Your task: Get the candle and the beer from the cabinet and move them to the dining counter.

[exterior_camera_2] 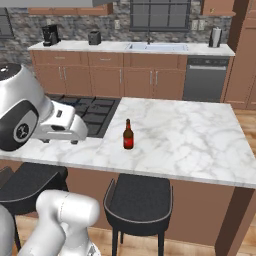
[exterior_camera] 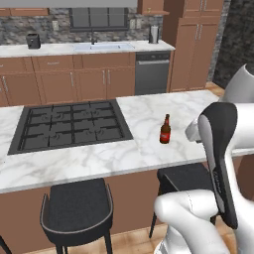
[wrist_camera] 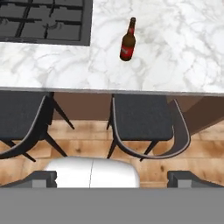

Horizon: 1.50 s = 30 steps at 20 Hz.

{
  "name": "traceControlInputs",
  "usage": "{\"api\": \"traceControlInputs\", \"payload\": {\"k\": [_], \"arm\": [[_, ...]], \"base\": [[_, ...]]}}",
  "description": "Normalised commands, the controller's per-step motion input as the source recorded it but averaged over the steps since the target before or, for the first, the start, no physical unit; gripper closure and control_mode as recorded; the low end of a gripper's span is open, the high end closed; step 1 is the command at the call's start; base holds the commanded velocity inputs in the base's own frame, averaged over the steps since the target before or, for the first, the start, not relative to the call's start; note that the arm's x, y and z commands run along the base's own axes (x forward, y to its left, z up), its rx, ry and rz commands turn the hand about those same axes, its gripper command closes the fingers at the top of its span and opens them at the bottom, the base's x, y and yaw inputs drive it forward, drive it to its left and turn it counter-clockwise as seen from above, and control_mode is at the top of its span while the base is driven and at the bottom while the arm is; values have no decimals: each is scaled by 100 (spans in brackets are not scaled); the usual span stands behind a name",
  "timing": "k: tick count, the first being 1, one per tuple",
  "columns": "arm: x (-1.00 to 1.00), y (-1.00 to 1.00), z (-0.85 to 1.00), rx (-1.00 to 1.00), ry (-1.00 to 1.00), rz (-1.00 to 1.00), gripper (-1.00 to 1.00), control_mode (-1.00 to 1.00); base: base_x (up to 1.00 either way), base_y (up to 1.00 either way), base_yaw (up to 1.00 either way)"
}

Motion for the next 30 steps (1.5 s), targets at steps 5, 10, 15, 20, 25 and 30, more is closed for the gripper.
{"api": "traceControlInputs", "payload": {"k": [5, 10, 15, 20, 25, 30], "arm": [[-23, 5, 2, 1, 0, 0, -100, -100], [-20, -5, 26, 4, 4, 0, -100, -100], [-8, -4, 25, 5, 6, 0, -100, -100], [-18, -5, 9, 4, 7, 0, -100, -100], [-7, 0, 6, 0, 11, 0, -100, -100], [-2, 0, 0, 0, 4, 0, -100, -100]], "base": [[0, 0, 0], [0, 0, 0], [0, 0, 0], [0, 0, 0], [0, 0, 0], [0, 0, 0]]}}
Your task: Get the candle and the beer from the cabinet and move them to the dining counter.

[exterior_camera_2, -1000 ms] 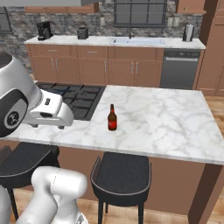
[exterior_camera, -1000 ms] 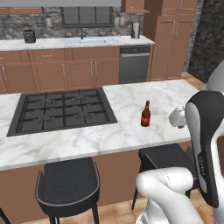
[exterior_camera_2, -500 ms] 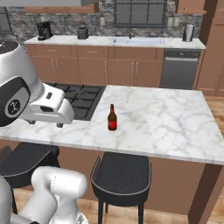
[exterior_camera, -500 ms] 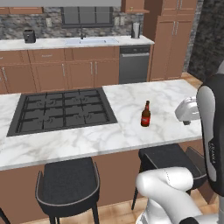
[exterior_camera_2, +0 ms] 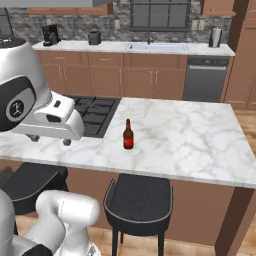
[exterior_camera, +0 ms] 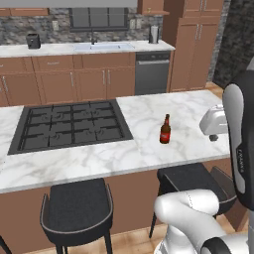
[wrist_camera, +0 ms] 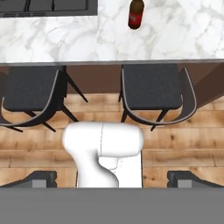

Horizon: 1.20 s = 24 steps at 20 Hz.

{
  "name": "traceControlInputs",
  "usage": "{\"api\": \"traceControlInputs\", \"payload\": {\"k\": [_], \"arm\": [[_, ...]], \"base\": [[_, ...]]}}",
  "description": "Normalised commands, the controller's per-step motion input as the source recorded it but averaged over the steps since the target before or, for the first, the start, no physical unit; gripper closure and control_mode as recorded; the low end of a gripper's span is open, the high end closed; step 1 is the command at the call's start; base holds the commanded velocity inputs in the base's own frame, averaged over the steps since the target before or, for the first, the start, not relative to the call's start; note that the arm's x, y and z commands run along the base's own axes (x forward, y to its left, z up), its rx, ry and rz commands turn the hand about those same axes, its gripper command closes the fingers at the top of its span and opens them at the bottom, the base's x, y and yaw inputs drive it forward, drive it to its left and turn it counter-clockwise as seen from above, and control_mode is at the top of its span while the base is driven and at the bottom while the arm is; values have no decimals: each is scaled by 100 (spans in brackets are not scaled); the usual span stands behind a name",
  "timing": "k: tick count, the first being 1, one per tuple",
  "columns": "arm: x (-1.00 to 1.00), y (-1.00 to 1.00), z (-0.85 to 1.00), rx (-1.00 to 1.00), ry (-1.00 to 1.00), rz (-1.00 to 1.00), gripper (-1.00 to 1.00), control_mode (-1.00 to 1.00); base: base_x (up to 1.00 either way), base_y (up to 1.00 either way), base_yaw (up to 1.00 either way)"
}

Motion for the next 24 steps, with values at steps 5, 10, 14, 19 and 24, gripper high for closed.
{"api": "traceControlInputs", "payload": {"k": [5, 10, 14, 19, 24], "arm": [[-2, 0, 0, 0, 1, 0, -100, -100], [-4, 0, 0, 0, 0, 0, -100, -100], [0, 0, 0, 0, 0, 0, -100, 100], [0, 0, 0, 0, 0, 0, -100, 100], [0, 0, 0, 0, 0, 0, -100, 100]], "base": [[0, 0, 0], [0, 0, 0], [-28, -14, 0], [-89, -91, 0], [-86, -100, 0]]}}
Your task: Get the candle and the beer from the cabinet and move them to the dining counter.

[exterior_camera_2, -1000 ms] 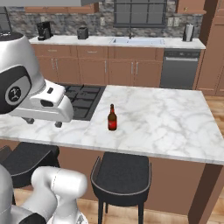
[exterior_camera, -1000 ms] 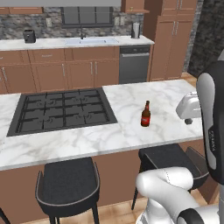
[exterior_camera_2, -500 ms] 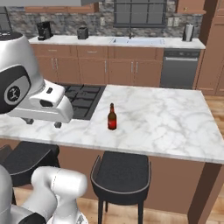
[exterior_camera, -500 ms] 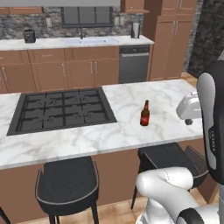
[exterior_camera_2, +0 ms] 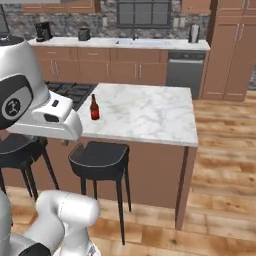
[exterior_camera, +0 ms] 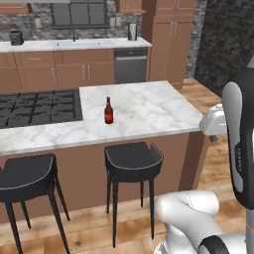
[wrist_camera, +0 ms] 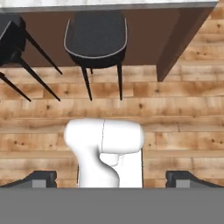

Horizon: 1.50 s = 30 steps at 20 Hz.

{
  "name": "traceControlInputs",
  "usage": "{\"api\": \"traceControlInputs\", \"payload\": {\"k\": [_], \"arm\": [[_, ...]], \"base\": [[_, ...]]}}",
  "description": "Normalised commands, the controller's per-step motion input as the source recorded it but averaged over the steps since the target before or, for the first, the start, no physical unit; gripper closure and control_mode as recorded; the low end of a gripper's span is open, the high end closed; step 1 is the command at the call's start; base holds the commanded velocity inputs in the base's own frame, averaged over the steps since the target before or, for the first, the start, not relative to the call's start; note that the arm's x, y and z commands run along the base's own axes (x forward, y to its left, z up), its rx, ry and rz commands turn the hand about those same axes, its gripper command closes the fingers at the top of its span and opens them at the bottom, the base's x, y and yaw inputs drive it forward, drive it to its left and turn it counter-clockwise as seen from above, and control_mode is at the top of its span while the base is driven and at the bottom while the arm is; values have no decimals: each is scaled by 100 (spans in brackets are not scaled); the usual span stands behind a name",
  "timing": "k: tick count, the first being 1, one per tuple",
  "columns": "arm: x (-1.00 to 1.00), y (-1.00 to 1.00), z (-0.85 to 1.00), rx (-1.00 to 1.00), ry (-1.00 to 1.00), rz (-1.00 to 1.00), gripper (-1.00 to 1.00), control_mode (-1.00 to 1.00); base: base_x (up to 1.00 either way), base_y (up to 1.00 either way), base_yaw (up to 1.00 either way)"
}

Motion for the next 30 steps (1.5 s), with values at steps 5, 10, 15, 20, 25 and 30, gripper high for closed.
{"api": "traceControlInputs", "payload": {"k": [5, 10, 15, 20, 25, 30], "arm": [[0, 0, 0, 0, 0, 0, -100, 100], [0, 0, 0, 0, 0, 0, -100, 100], [0, 0, 0, 0, 0, 0, -100, 100], [0, 0, 0, 0, 0, 0, -100, 100], [0, 0, 0, 0, 0, 0, -100, 100], [0, 0, 0, 0, 0, 0, -100, 100]], "base": [[-51, -100, -1], [-51, -100, -7], [-28, -100, -8], [-29, -100, -9], [-14, -100, -8], [6, -100, -4]]}}
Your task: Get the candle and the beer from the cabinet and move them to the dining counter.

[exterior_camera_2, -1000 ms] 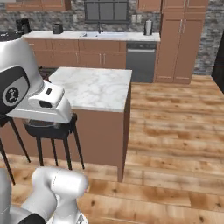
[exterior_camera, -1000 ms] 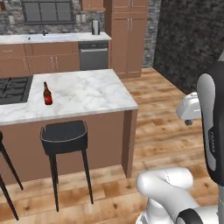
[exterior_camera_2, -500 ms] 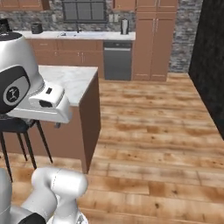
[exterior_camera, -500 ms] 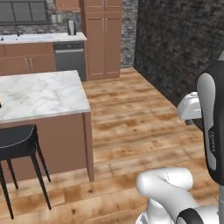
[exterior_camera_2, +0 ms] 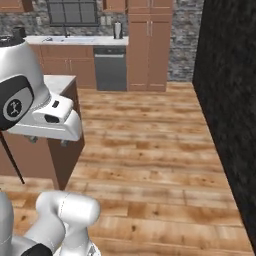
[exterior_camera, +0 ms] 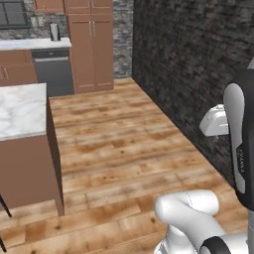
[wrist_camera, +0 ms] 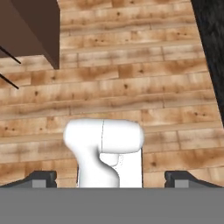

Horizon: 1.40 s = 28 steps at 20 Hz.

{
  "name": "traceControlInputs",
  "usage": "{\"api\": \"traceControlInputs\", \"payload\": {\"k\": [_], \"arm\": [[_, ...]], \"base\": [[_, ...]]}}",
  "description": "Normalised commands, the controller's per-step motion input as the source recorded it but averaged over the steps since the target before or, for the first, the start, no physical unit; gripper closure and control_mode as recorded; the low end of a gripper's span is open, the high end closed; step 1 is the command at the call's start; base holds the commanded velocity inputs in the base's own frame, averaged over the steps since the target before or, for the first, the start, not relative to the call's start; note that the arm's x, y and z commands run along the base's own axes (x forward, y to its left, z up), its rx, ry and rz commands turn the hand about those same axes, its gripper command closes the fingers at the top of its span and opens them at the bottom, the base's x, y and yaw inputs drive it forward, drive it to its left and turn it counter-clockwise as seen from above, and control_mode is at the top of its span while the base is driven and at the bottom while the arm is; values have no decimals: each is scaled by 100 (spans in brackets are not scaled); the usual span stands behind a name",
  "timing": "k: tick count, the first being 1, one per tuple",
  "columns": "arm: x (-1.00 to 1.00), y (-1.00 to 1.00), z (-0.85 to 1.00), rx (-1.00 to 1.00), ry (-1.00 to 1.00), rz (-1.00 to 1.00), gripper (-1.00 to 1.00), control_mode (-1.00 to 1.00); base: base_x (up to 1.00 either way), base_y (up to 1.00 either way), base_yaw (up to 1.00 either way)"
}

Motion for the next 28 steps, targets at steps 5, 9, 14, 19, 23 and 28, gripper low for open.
{"api": "traceControlInputs", "payload": {"k": [5, 9, 14, 19, 23, 28], "arm": [[0, 0, 0, 0, 0, 0, -100, 100], [0, 0, 0, 0, 0, 0, -100, 100], [0, 0, 0, 0, 0, 0, -100, 100], [0, 0, 0, 0, 0, 0, -100, 100], [0, 0, 0, 0, 0, 0, -100, 100], [0, 0, 0, 0, 0, 0, -100, 100]], "base": [[57, -78, 1], [100, -3, 14], [100, -2, 15], [100, -10, 14], [100, -65, 6], [100, -74, 4]]}}
